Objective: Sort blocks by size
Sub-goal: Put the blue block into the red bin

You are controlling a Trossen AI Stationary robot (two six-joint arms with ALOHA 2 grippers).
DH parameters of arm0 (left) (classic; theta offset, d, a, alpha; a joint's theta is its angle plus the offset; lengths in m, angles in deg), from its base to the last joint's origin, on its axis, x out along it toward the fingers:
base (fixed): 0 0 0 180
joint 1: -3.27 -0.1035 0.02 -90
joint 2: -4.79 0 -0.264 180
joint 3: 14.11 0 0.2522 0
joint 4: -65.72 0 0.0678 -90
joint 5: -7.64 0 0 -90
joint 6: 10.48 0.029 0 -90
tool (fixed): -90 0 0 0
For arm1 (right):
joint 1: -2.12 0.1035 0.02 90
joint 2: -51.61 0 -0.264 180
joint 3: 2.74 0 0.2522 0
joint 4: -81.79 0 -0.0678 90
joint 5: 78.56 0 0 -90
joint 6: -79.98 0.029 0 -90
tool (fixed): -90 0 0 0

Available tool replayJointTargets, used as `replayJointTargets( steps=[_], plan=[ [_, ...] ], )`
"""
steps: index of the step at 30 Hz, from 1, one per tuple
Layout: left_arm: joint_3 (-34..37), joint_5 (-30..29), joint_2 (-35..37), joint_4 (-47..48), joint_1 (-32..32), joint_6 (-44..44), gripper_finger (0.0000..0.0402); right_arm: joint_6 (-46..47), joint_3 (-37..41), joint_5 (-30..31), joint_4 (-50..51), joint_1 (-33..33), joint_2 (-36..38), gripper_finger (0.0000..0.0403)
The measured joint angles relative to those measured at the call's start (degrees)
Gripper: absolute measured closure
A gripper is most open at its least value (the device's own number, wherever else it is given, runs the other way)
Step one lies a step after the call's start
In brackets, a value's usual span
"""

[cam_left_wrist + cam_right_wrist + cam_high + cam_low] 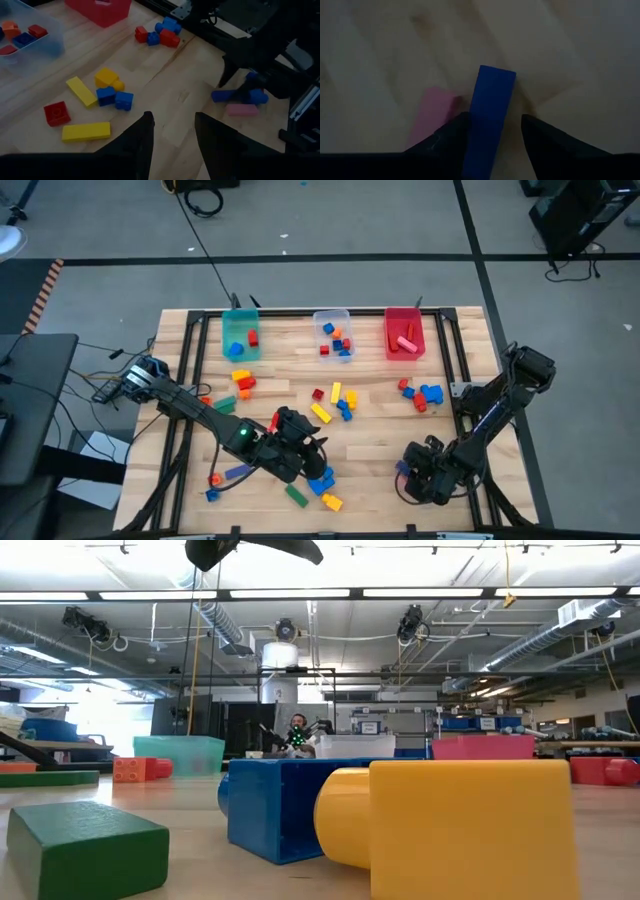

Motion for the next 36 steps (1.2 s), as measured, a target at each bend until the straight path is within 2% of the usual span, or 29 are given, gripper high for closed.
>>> replayJointTargets(
  steps=[12, 23, 27, 32, 36],
  plan=[
    [-0.01, 0.07, -0.02, 0.07, -0.01, 0.0, 0.025, -0.2, 0.15, 0.79, 0.99, -1.7, -0.33, 0.0206],
    [-0.01, 0.07, -0.02, 0.01, 0.0, 0.0, 0.025, -0.52, 0.33, 0.66, 1.11, -1.72, -0.31, 0.0181],
    [-0.01, 0.06, -0.02, 0.01, 0.0, 1.69, 0.025, -0.55, 1.37, 0.75, 1.03, -1.7, -0.15, 0.0209],
    [-0.01, 0.04, -0.02, -0.02, 0.01, 9.1, 0.025, -0.09, 2.46, 0.78, 0.36, -1.7, -0.01, 0.0282],
    [-0.01, 0.89, -0.02, -0.05, -0.01, 12.08, 0.025, 0.01, 2.49, 0.94, 0.31, -1.72, 0.0, 0.0283]
  ],
)
